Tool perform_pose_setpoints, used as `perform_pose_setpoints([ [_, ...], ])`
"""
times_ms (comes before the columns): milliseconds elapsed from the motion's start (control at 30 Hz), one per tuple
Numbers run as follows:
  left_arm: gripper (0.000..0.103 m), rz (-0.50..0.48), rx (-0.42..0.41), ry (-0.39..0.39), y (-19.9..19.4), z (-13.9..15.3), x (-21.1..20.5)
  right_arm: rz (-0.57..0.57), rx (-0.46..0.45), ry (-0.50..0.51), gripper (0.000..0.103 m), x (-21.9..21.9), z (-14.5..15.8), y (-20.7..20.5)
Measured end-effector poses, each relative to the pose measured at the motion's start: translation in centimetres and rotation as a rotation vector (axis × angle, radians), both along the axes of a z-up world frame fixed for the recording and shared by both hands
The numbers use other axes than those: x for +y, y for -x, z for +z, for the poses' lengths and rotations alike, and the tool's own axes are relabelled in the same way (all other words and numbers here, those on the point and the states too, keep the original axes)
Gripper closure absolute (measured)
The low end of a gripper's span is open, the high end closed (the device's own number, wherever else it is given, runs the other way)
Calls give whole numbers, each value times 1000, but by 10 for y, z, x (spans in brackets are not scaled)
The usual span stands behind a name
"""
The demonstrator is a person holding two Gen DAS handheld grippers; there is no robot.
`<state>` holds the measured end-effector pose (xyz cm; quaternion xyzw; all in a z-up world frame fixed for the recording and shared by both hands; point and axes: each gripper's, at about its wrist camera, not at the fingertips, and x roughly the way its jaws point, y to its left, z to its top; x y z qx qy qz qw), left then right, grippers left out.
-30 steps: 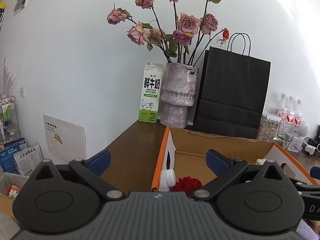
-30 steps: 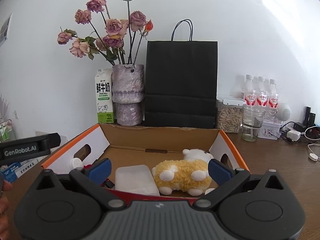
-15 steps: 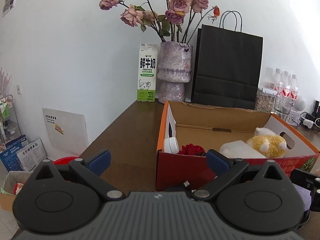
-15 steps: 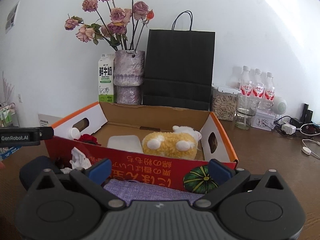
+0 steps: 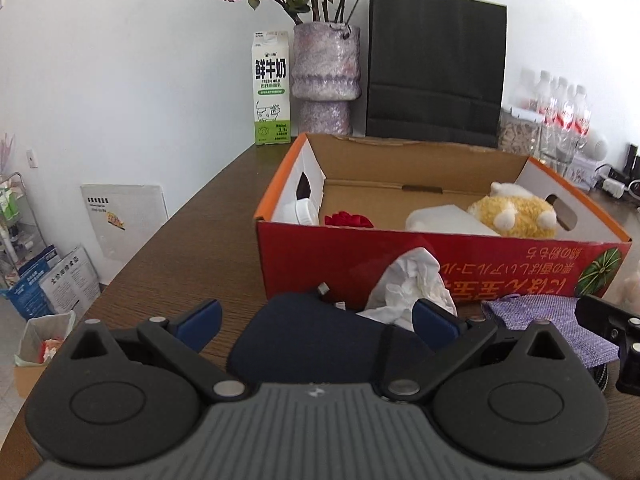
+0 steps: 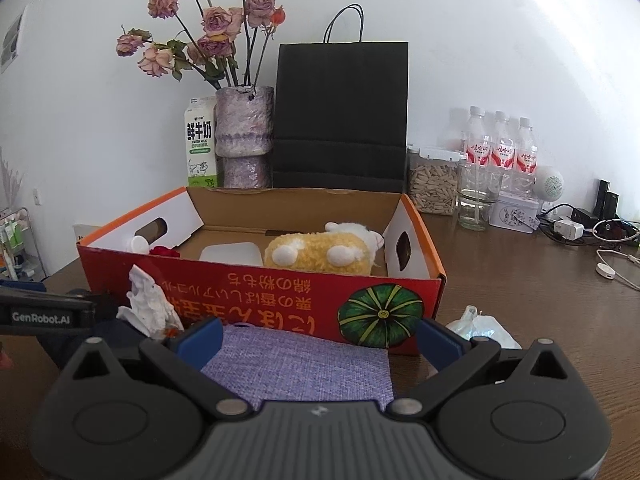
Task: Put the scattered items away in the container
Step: 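Withdraw both grippers from the box back toward the table, then grasp the purple cloth bag with the right gripper while the left approaches the navy case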
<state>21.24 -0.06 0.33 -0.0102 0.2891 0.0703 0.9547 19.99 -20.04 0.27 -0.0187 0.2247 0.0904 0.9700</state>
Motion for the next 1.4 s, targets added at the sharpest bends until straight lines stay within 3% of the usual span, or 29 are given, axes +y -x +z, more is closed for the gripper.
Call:
perform_pose_setpoints([
  [333,0,46,59,-92,-3,-2,-26,-76,57,-60,0,-28,-4,-11],
  [467,0,8,90,-112,0,-3,-27,-77,74,-100,0,-37,-6,-13],
  [733,0,-56,139,-166,19,-11,-13,-61,66,-88,0,-32,-7,-12],
  [1167,0,-33,151,-156,46,-11,6,-59,70,-57,0,-27,-11,-12],
  [1400,0,19,160,-84,50,-13,18,-55,66,-56,0,-26,-11,-11],
])
